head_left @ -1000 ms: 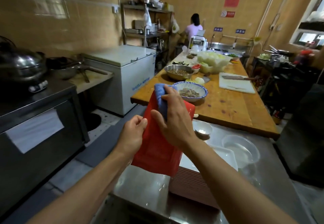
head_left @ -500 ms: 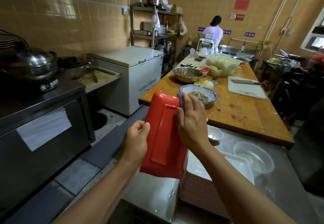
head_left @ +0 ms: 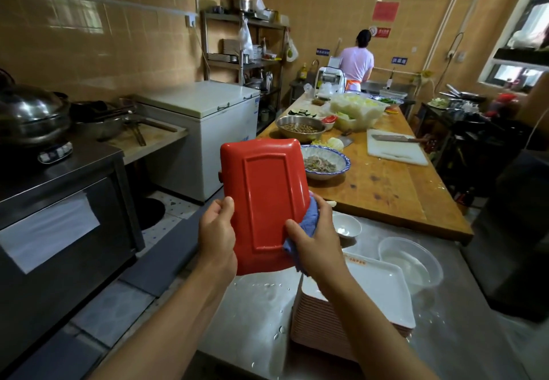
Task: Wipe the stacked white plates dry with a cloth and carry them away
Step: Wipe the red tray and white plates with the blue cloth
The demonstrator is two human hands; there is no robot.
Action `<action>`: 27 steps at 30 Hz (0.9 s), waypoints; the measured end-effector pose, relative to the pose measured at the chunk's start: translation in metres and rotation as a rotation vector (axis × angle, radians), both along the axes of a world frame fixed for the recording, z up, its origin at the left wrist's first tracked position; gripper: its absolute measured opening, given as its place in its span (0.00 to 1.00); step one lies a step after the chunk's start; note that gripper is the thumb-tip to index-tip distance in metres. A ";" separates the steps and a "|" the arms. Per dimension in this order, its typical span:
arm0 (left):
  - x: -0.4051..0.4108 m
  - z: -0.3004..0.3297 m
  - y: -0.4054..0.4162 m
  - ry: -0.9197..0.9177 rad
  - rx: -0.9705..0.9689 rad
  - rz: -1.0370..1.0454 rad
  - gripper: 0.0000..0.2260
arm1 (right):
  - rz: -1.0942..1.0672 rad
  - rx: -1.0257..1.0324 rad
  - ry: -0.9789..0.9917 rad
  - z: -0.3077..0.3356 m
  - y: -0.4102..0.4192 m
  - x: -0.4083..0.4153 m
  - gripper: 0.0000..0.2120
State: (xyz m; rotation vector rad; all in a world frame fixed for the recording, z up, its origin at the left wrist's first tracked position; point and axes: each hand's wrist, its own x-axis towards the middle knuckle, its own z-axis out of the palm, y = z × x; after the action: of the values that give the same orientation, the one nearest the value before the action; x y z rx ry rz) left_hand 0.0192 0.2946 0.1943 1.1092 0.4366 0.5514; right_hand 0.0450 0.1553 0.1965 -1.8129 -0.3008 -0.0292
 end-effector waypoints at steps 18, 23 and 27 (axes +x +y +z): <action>0.018 0.066 0.042 0.123 0.813 -0.721 0.29 | 0.383 -0.371 -0.175 0.037 -0.069 0.045 0.29; 0.009 0.048 0.046 0.073 0.614 -0.608 0.27 | 0.360 -0.468 -0.260 0.047 -0.049 0.044 0.37; 0.003 0.043 0.035 0.042 0.591 -0.479 0.22 | 0.271 -0.455 -0.552 0.051 -0.002 0.026 0.25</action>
State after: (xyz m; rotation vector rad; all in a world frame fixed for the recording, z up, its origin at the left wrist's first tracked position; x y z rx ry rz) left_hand 0.0222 0.3297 0.2371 1.7315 0.0229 0.2299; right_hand 0.0710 0.1534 0.2478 -2.1740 -1.0083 -0.2940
